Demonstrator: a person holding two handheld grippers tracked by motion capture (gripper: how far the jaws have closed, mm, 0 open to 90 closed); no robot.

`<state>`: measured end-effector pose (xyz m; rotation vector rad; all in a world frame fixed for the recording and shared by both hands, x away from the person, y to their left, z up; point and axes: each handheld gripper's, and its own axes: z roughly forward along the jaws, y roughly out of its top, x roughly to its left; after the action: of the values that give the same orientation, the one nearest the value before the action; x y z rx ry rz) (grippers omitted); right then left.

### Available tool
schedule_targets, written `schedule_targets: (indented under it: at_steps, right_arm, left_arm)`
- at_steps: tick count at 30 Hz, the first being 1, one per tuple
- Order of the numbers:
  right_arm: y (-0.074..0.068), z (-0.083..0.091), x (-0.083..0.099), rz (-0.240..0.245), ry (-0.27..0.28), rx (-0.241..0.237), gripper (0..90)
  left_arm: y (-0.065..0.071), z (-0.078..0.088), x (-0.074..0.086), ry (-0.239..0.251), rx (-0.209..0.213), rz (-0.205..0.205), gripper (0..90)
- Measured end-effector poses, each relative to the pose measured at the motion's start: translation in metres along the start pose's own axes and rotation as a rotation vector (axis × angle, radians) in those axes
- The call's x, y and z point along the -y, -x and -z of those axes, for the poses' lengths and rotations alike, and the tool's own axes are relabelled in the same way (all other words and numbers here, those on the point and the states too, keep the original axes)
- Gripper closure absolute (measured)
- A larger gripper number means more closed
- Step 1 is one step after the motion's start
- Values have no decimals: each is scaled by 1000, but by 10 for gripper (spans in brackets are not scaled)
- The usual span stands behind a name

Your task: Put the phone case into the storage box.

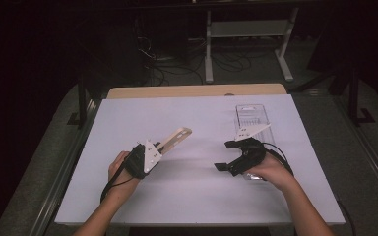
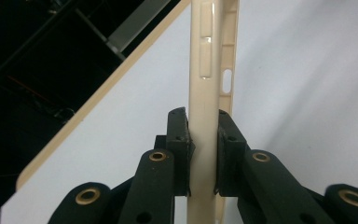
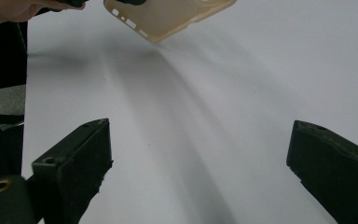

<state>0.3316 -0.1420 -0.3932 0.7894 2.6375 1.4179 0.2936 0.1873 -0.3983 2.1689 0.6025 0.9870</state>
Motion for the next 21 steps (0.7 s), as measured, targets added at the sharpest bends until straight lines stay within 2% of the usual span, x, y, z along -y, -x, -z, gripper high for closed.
schedule_targets:
  at_steps: [2,4,6,9,12,13,15,16,21]
  right_arm:
    - [0,0,0,1,0,0,58]
    - [0,0,0,0,1,0,58]
    - [0,0,0,-2,2,0,58]
    - [0,0,0,-2,3,2,58]
    - [0,0,0,0,1,6,58]
    - [0,0,0,-1,3,7,58]
    - [0,0,0,0,5,9,58]
    - [0,0,0,-2,4,10,58]
    - [2,1,-1,-17,17,9,57]
  left_arm:
    - [-3,0,0,3,11,15,789]
    - [-5,-1,0,14,26,59,789]
    - [-8,-1,0,17,38,86,790]
    - [-11,0,0,14,56,104,789]
    - [-15,0,0,25,73,142,789]
    - [-15,-1,0,44,85,186,789]
    - [-19,0,0,50,108,226,790]
    - [-20,-1,0,68,116,269,789]
    - [-26,0,0,75,129,349,789]
